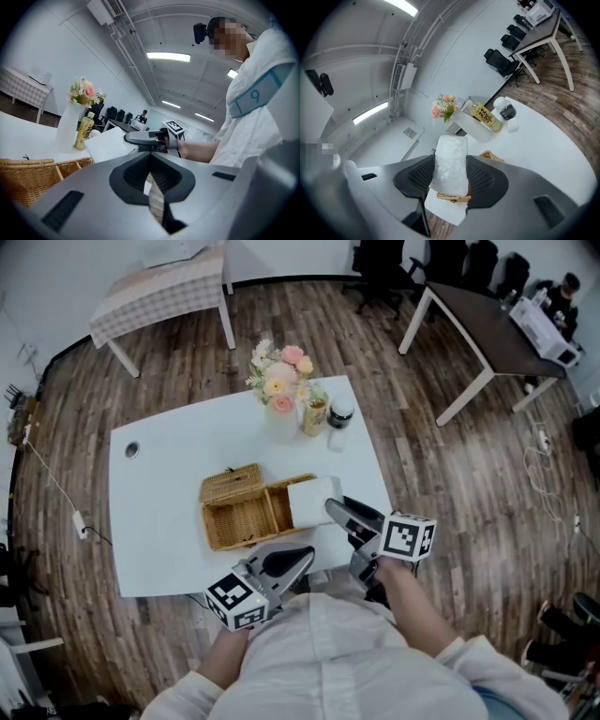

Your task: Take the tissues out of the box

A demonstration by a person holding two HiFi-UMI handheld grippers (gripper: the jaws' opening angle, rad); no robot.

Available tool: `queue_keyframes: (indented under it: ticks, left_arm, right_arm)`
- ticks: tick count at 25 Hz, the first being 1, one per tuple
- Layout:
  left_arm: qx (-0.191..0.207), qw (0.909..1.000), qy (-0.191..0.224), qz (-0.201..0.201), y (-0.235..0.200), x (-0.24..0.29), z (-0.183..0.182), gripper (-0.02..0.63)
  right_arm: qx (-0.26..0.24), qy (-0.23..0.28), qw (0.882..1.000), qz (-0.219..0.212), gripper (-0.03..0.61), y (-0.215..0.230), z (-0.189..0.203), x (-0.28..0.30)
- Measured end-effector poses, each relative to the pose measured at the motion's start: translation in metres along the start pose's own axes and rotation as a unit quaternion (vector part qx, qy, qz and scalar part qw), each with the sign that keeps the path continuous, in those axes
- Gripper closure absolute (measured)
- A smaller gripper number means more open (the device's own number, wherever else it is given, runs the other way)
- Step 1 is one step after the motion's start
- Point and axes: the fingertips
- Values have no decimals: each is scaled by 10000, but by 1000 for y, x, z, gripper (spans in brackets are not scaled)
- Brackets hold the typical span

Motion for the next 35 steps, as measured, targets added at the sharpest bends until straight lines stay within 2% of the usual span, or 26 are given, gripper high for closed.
queue_keyframes:
  ticks: [21, 35]
  left_arm:
    - [7, 9999, 66, -145, -3, -12, -2, 612]
    - [-16, 9999, 51, -124, -7, -10, -4, 612]
  right_arm:
    - [51, -126, 9989, -456, 354, -29, 11, 17]
    - [43, -158, 9988, -461, 354, -28, 11, 21]
Point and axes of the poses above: the fingertips, and each gripper's own axes: x forward along the fingers, y to its right, z out of its underside, and after that the axes turned 1 degree about z, right-handed
